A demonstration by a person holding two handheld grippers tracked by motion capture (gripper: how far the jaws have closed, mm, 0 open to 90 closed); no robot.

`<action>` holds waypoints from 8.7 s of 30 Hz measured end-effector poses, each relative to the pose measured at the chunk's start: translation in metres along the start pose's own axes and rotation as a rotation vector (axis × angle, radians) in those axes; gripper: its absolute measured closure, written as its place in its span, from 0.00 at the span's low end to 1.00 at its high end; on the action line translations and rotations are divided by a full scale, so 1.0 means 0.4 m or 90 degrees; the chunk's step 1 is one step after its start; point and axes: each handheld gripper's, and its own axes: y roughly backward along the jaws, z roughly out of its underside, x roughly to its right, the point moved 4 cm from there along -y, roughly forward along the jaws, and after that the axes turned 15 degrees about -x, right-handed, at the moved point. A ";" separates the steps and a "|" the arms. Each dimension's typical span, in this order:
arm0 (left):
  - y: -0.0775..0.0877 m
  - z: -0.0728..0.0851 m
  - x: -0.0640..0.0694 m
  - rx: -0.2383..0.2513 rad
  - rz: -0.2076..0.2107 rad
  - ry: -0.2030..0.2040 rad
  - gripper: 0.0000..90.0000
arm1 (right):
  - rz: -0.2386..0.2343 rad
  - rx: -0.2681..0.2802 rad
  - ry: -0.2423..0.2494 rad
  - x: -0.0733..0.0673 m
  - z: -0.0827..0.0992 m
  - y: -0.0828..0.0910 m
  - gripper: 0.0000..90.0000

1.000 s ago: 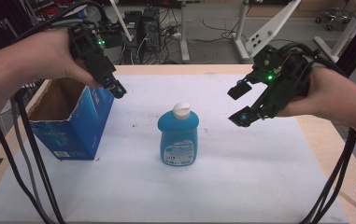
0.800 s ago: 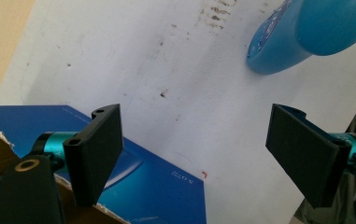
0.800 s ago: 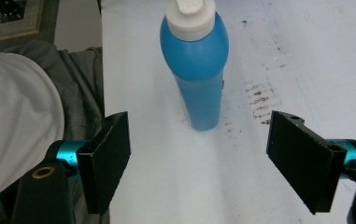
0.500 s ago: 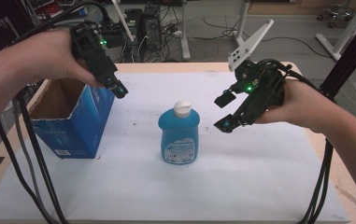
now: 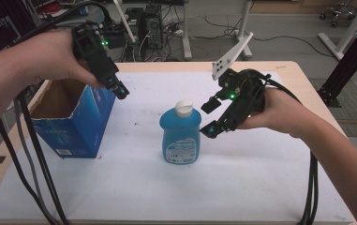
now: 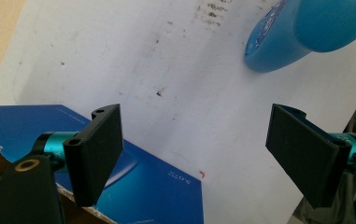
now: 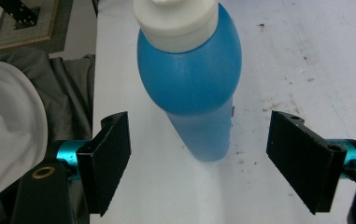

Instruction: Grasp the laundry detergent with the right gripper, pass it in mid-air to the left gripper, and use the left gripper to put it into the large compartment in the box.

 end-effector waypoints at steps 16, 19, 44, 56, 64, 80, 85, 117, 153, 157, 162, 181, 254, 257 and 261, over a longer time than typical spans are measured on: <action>-0.002 -0.001 0.004 0.002 0.001 -0.001 0.21 | -0.007 -0.005 0.028 -0.006 -0.035 -0.068 0.24; -0.002 -0.002 0.004 0.001 0.000 -0.002 0.21 | -0.012 -0.004 0.028 -0.006 -0.040 -0.077 0.24; 0.001 0.003 0.007 -0.001 -0.004 0.001 0.21 | 0.000 -0.022 0.052 -0.004 -0.048 -0.112 0.30; 0.002 0.002 0.007 -0.001 -0.005 0.001 0.21 | 0.008 -0.023 0.048 0.001 -0.048 -0.115 0.30; 0.001 0.004 0.005 -0.001 -0.004 0.002 0.21 | 0.013 -0.029 0.049 0.006 -0.047 -0.122 0.32; -0.002 0.002 0.005 -0.005 -0.002 0.001 0.21 | 0.024 -0.024 0.071 0.006 -0.047 -0.128 0.45; 0.000 0.000 0.008 -0.003 -0.002 -0.001 0.21 | 0.036 -0.018 0.079 0.003 -0.045 -0.126 0.47; 0.120 -0.042 0.070 0.055 -0.001 -0.137 0.21 | 0.016 0.002 0.074 0.004 -0.064 0.018 0.51; 0.167 -0.180 0.135 0.063 0.062 -0.239 0.21 | 0.039 0.015 0.127 -0.031 -0.186 0.125 0.52; 0.164 -0.186 0.141 0.065 0.070 -0.239 0.21 | 0.040 0.019 0.131 -0.035 -0.190 0.128 0.52; 0.158 -0.191 0.148 0.063 0.082 -0.235 0.22 | 0.043 0.016 0.133 -0.040 -0.192 0.132 0.52; 0.155 -0.193 0.152 0.057 0.091 -0.226 0.31 | 0.044 0.029 0.128 -0.037 -0.190 0.140 0.52; 0.143 -0.184 0.149 0.044 0.106 -0.171 0.42 | 0.041 0.015 0.103 -0.039 -0.190 0.134 0.18; 0.145 -0.178 0.146 0.049 0.111 -0.154 0.42 | 0.050 0.009 0.096 -0.032 -0.186 0.131 0.15; 0.163 -0.153 0.116 0.047 0.103 -0.119 0.42 | 0.036 -0.003 0.071 -0.023 -0.159 0.143 0.15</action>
